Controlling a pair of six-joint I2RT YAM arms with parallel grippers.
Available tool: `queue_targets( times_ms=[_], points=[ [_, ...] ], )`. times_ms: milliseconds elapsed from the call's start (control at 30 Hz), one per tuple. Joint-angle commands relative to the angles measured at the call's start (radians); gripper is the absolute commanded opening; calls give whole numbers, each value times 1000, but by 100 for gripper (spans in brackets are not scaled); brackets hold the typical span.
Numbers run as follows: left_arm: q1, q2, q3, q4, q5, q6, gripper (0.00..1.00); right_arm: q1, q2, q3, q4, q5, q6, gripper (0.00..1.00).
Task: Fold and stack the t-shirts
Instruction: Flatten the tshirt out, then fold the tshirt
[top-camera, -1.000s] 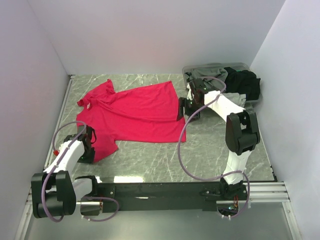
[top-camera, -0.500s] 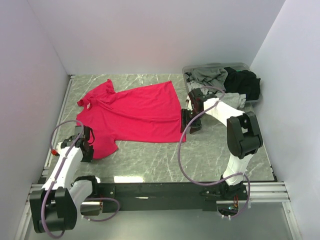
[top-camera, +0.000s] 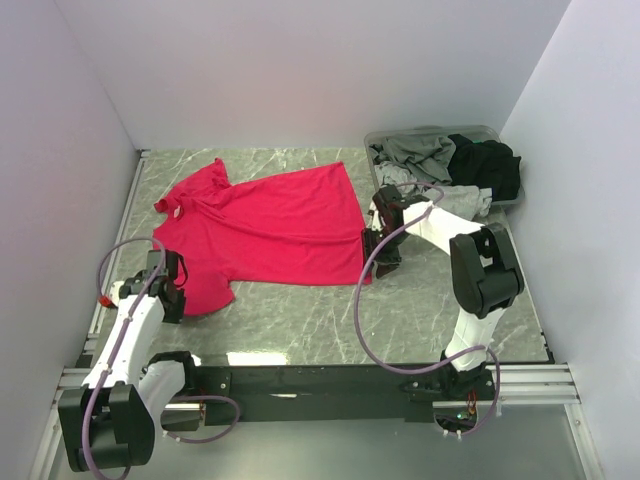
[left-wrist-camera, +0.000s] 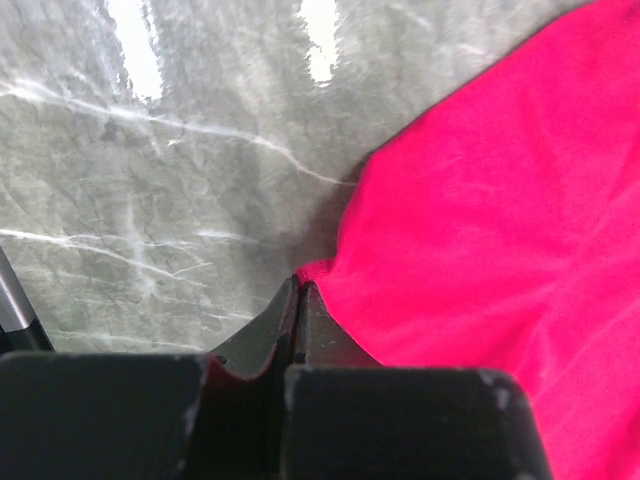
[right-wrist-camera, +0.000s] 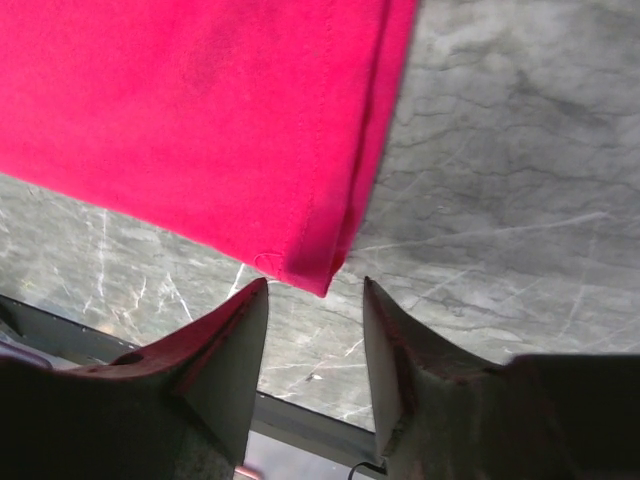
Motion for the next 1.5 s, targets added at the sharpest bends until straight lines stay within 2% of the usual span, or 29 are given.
queue_targets(
  times_ms=[0,533,667,700,733,1067,1467],
  points=[
    [1,-6,53,-16,-47,34,0,23,4,3,-3,-13,-7,48],
    [1,-25,87,-45,-75,47,0,41,91,14,-32,38,0,28],
    [1,-31,107,-58,-81,47,0,43,105,17,-51,52,-1,11],
    [1,-31,110,-65,-81,45,0,41,105,17,-55,56,-3,2],
    [1,-37,113,-68,-82,44,0,41,106,17,-61,56,-4,0],
    [1,-95,188,-165,-69,-7,0,43,85,33,-176,58,-50,0],
    [1,-201,268,-344,-98,-49,0,69,50,-14,-216,55,-41,0]
  ],
)
